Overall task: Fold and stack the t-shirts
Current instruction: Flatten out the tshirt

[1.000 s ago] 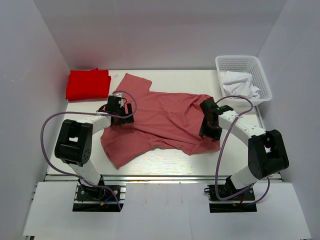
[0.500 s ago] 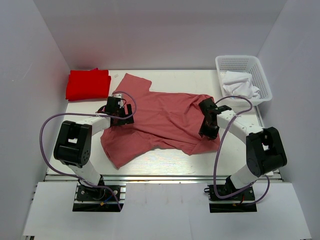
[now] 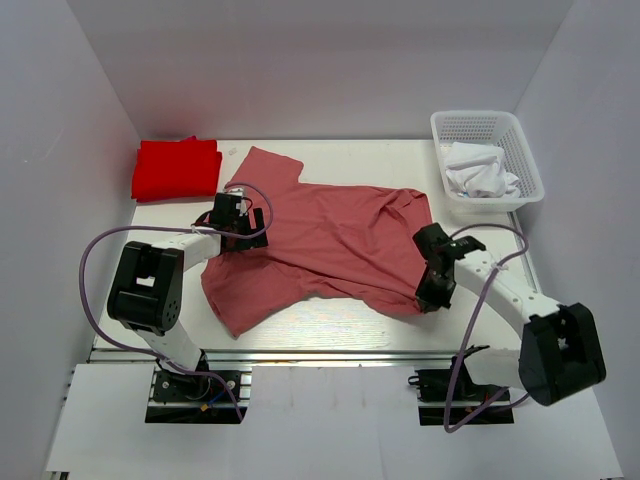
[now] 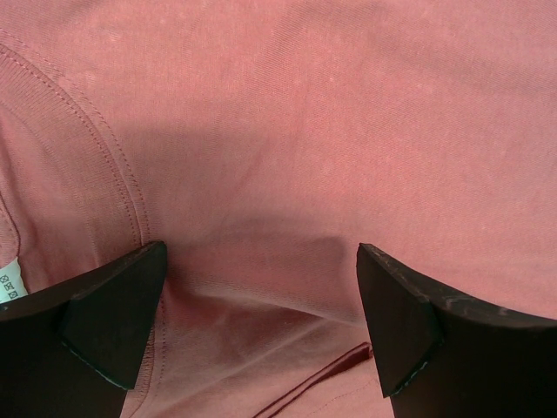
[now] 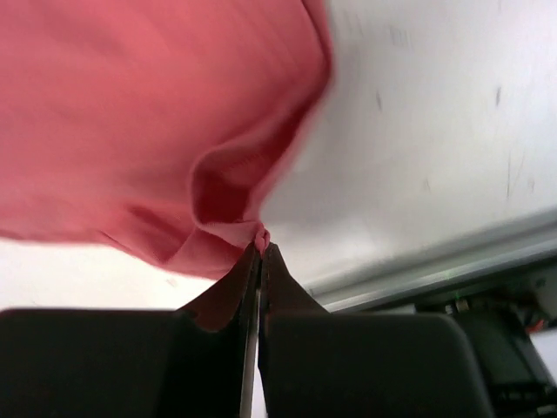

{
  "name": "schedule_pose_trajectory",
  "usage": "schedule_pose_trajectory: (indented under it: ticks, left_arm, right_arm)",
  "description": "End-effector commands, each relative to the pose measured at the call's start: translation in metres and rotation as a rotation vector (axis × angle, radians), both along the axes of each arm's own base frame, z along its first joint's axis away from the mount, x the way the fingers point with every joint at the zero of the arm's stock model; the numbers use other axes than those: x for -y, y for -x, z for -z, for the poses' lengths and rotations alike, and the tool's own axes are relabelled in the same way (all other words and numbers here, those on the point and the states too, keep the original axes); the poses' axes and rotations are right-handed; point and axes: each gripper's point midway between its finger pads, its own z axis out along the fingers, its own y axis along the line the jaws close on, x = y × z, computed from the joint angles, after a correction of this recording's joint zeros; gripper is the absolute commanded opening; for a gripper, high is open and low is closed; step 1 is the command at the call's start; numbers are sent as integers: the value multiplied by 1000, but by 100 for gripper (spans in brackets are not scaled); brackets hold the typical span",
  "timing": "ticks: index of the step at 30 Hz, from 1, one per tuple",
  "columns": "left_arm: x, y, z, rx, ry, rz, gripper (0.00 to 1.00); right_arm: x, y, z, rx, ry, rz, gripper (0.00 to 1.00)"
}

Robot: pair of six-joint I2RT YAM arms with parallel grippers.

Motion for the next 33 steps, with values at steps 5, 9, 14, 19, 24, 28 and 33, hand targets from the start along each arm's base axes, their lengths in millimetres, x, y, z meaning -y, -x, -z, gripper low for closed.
schedule_pose_trajectory:
  ticks: [5, 9, 14, 19, 24, 28, 33]
  left_arm:
    - [-2, 6, -6, 3, 4, -16, 100]
    - [-5, 8, -5, -4, -12, -28, 100]
    - [-9, 11, -5, -12, -29, -39, 100]
    - [-9, 11, -11, -2, -27, -39, 100]
    - [-9, 8, -18, 16, -22, -39, 100]
    - [-7, 1, -28, 28, -19, -40, 100]
    - [-3, 1, -34, 33, -1, -26, 100]
  right_arm:
    - [7, 68, 3, -159, -35, 126, 0]
    - [15, 86, 12, -204, 0, 210, 2]
    - [30, 94, 12, -248, 95, 227, 37]
    - [34, 76, -7, -208, 130, 187, 70]
    - [4, -18, -54, 203, -8, -39, 77]
    - [-41, -56, -63, 374, -194, -232, 80]
    - [-68, -41, -24, 194, -287, -319, 80]
